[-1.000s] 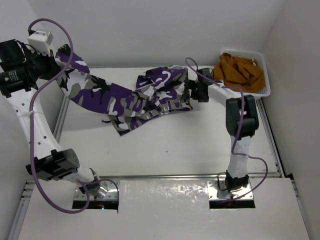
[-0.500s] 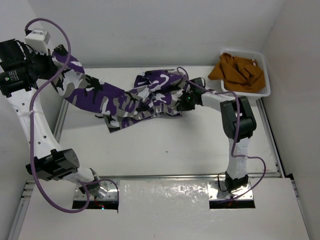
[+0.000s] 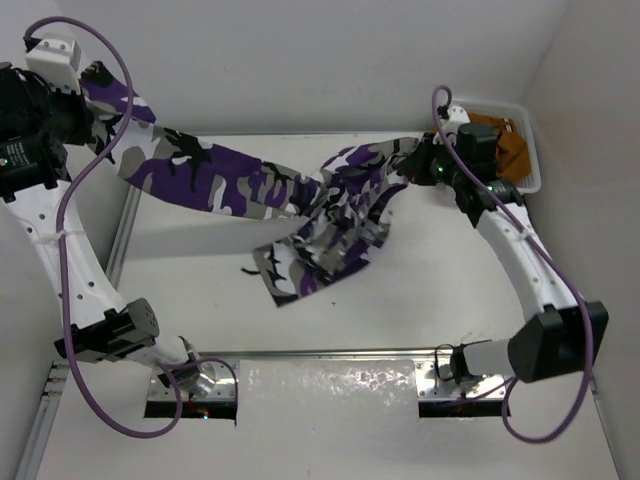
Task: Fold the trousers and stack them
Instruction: Flatten the trousers out
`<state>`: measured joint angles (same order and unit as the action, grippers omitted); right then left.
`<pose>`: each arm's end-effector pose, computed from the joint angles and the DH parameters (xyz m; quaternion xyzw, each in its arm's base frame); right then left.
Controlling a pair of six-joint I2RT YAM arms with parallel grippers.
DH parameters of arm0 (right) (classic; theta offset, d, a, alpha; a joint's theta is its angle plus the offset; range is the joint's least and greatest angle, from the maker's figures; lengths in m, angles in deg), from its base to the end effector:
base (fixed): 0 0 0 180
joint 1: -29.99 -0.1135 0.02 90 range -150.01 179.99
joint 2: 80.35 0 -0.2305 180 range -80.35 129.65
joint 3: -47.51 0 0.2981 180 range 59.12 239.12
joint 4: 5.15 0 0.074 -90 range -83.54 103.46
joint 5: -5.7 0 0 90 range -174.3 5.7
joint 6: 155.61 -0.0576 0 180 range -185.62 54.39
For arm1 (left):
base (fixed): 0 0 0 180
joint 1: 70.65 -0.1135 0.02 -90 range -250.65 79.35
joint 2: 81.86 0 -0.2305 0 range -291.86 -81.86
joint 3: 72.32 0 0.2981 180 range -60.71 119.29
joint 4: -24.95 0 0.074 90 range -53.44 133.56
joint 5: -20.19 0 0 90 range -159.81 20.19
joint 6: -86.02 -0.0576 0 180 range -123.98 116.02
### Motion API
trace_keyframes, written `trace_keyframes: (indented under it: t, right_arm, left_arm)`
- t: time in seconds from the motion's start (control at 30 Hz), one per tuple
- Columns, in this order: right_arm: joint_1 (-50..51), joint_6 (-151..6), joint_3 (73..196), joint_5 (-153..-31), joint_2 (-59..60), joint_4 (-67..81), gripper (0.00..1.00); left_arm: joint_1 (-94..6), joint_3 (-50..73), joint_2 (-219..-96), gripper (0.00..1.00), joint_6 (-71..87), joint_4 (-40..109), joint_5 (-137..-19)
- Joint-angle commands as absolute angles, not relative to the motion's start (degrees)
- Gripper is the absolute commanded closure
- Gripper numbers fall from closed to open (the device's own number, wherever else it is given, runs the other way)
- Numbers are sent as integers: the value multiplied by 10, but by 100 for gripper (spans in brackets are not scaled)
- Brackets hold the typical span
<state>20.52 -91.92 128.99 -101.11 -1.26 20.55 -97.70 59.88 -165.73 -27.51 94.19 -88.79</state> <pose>0.3847 0.0811 0.3012 0.0415 0.8293 0.2832 0.4800 0.2878 0.1259 0.5195 0.0685 0.8149 0.1161 0.5637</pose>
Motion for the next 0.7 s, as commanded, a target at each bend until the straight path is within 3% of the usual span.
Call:
trace_keyframes:
  t: [0.0,0.27,0.6,0.63,0.67]
  right_arm:
    - [206,-868,1344,-1010,-62,247,100]
    - [207,-792,1517,-969,-79,361,100]
    - [223,-770,1698,-906,207,458,100]
    - [223,-768,1714,-904,228,464,97]
    - [222,-768,1737,-892,266,465,84]
  left_arm:
    - [-975,649,-1625,100,-253,874,-890]
    - [-975,697,-1625,100,-231,849,-895]
    - [-976,415,-1627,100,-283,851,-895]
    - [-976,394,-1629,100,-288,849,-892]
    - [-976,359,-1631,100,-292,845,-884]
